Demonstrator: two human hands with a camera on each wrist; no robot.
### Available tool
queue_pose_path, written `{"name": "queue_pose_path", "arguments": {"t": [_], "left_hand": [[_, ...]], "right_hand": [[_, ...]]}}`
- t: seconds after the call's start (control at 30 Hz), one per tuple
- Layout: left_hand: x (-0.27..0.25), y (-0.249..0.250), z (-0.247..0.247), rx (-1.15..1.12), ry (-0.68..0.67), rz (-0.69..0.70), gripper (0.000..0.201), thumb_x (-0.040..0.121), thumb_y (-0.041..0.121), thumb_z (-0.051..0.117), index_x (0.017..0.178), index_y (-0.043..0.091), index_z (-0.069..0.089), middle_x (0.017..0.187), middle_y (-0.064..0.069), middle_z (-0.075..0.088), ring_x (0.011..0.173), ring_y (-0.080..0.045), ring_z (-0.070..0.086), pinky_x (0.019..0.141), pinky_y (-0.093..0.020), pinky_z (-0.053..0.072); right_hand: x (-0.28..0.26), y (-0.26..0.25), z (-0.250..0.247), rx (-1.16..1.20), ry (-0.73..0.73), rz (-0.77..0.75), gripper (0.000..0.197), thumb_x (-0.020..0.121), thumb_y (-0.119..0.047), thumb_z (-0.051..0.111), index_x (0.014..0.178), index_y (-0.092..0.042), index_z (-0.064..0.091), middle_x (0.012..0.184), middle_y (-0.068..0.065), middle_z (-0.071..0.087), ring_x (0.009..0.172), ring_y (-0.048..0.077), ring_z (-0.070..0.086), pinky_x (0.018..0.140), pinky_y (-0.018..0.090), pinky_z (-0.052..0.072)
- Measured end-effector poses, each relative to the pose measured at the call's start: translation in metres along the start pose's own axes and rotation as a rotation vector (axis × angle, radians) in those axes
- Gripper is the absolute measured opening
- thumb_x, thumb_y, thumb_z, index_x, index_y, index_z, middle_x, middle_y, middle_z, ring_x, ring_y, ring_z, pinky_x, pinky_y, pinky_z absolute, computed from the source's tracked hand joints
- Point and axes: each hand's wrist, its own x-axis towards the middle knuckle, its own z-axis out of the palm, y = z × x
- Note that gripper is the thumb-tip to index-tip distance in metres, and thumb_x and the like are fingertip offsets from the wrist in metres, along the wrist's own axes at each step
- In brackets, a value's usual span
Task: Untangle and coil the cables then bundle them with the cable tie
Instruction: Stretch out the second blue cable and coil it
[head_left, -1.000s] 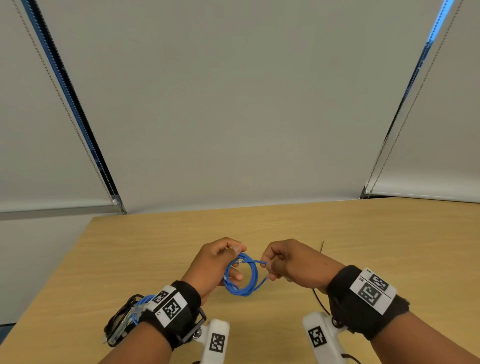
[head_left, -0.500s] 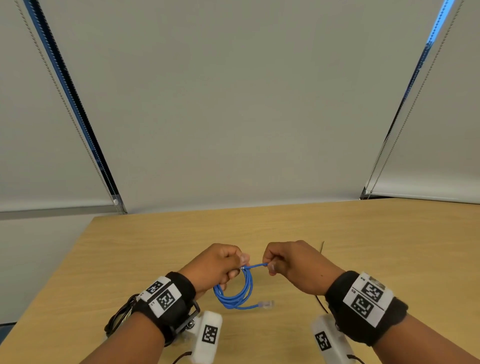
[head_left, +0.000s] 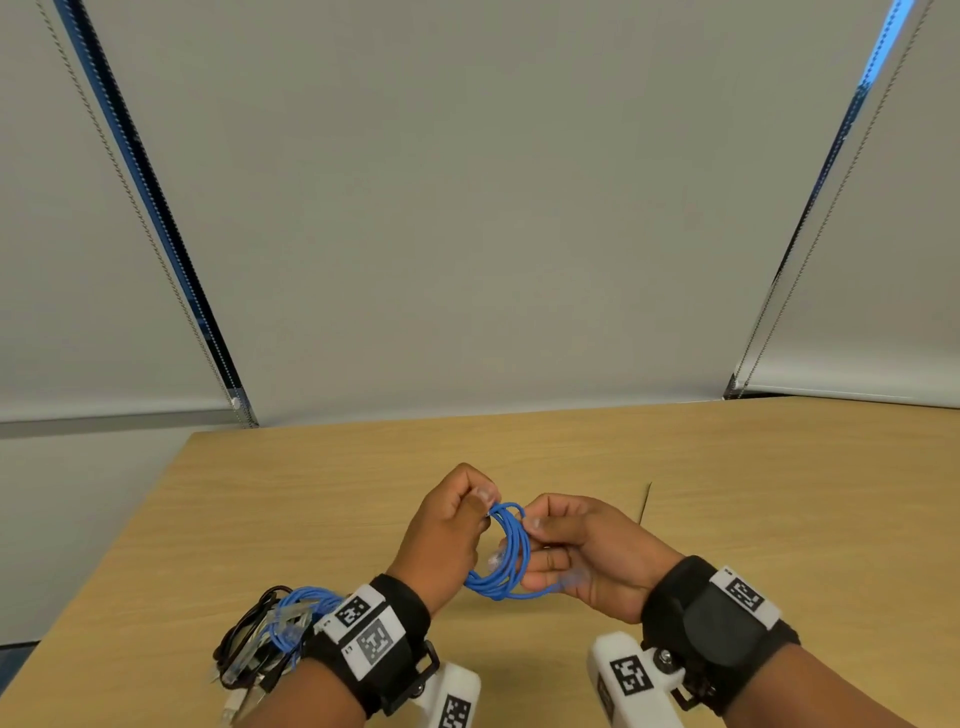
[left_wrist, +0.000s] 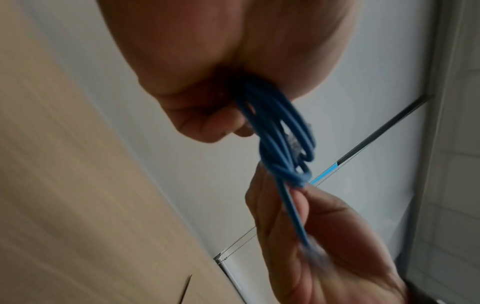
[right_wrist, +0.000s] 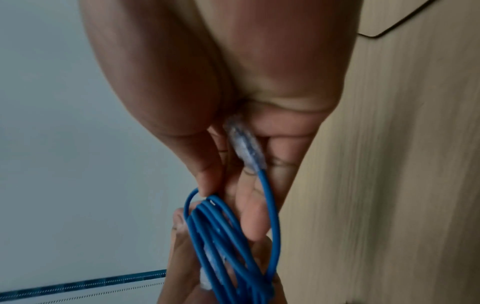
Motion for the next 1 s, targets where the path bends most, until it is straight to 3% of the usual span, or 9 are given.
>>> {"name": "queue_pose_path", "arguments": {"t": [0.07, 0.13, 0.23, 0.3, 0.4, 0.6, 0.8, 0.9, 1.0], "left_hand": [[0.001, -0.001, 0.002, 0.041, 0.054, 0.033, 0.027, 0.103, 0.012, 0.046, 0.079, 0.020, 0.054, 0.057, 0.019, 0.049, 0.049, -0.001, 0.040, 0.049, -0.014, 0.034], [0.003, -0.003, 0.005, 0.095, 0.098, 0.064, 0.023, 0.102, 0.014, 0.047, 0.080, 0.019, 0.054, 0.058, 0.018, 0.049, 0.052, -0.001, 0.041, 0.050, -0.016, 0.036], [0.004, -0.005, 0.008, 0.173, 0.185, 0.119, 0.021, 0.102, 0.017, 0.050, 0.081, 0.020, 0.054, 0.065, 0.010, 0.052, 0.059, -0.006, 0.045, 0.055, -0.024, 0.040], [0.004, -0.006, 0.009, 0.166, 0.210, 0.118, 0.021, 0.102, 0.017, 0.049, 0.082, 0.020, 0.054, 0.067, 0.009, 0.054, 0.061, -0.006, 0.047, 0.059, -0.028, 0.042], [0.002, -0.009, 0.007, 0.127, 0.115, 0.042, 0.024, 0.104, 0.018, 0.046, 0.085, 0.020, 0.061, 0.061, 0.014, 0.054, 0.054, -0.005, 0.047, 0.054, -0.022, 0.042], [0.001, 0.000, -0.013, -0.052, -0.163, -0.167, 0.018, 0.098, 0.026, 0.062, 0.089, 0.012, 0.070, 0.071, -0.002, 0.067, 0.065, -0.016, 0.064, 0.061, -0.030, 0.056], [-0.001, 0.004, -0.030, -0.327, -0.327, -0.276, 0.015, 0.094, 0.019, 0.065, 0.087, 0.008, 0.073, 0.071, -0.011, 0.067, 0.066, -0.021, 0.066, 0.066, -0.033, 0.056], [-0.006, -0.001, -0.031, -0.481, -0.362, -0.327, 0.016, 0.088, 0.022, 0.068, 0.086, 0.007, 0.073, 0.068, -0.010, 0.065, 0.062, -0.020, 0.064, 0.065, -0.032, 0.056], [-0.010, -0.005, -0.030, -0.598, -0.295, -0.364, 0.014, 0.081, 0.022, 0.073, 0.079, 0.008, 0.072, 0.065, -0.010, 0.061, 0.058, -0.021, 0.060, 0.063, -0.032, 0.054]], "right_hand": [[0.000, 0.000, 0.000, -0.029, 0.005, 0.012, 0.012, 0.098, -0.010, 0.059, 0.101, -0.003, 0.068, 0.117, 0.036, 0.066, 0.079, 0.030, 0.074, 0.074, 0.037, 0.064], [0.000, 0.000, 0.001, -0.102, 0.006, -0.007, 0.024, 0.102, -0.019, 0.056, 0.108, 0.002, 0.066, 0.117, 0.034, 0.067, 0.080, 0.028, 0.074, 0.079, 0.038, 0.062], [-0.001, 0.001, 0.009, -0.367, 0.015, -0.080, 0.041, 0.098, -0.041, 0.062, 0.111, -0.002, 0.066, 0.107, 0.017, 0.075, 0.090, 0.021, 0.071, 0.087, 0.038, 0.057], [-0.001, 0.000, 0.014, -0.554, 0.060, -0.118, 0.037, 0.092, -0.042, 0.068, 0.105, -0.007, 0.065, 0.102, 0.009, 0.078, 0.089, 0.017, 0.071, 0.088, 0.038, 0.054], [0.000, -0.004, 0.013, -0.668, 0.121, -0.124, 0.028, 0.092, -0.026, 0.070, 0.108, -0.004, 0.063, 0.097, 0.009, 0.079, 0.081, 0.018, 0.069, 0.076, 0.034, 0.054], [-0.002, -0.016, -0.001, -0.773, 0.163, -0.144, 0.016, 0.091, -0.017, 0.072, 0.105, -0.011, 0.068, 0.088, 0.007, 0.076, 0.078, 0.017, 0.069, 0.072, 0.033, 0.055], [0.000, -0.018, -0.006, -0.761, -0.033, -0.183, 0.016, 0.096, -0.014, 0.067, 0.111, -0.011, 0.068, 0.091, 0.008, 0.076, 0.085, 0.016, 0.072, 0.074, 0.030, 0.058], [0.001, -0.015, -0.007, -0.681, -0.106, -0.154, 0.020, 0.096, -0.015, 0.067, 0.115, -0.006, 0.067, 0.101, 0.015, 0.076, 0.091, 0.022, 0.071, 0.075, 0.031, 0.058], [0.011, -0.006, -0.002, -0.701, -0.045, -0.175, 0.018, 0.097, -0.017, 0.066, 0.113, -0.008, 0.067, 0.103, 0.014, 0.077, 0.089, 0.021, 0.072, 0.074, 0.031, 0.060]]}}
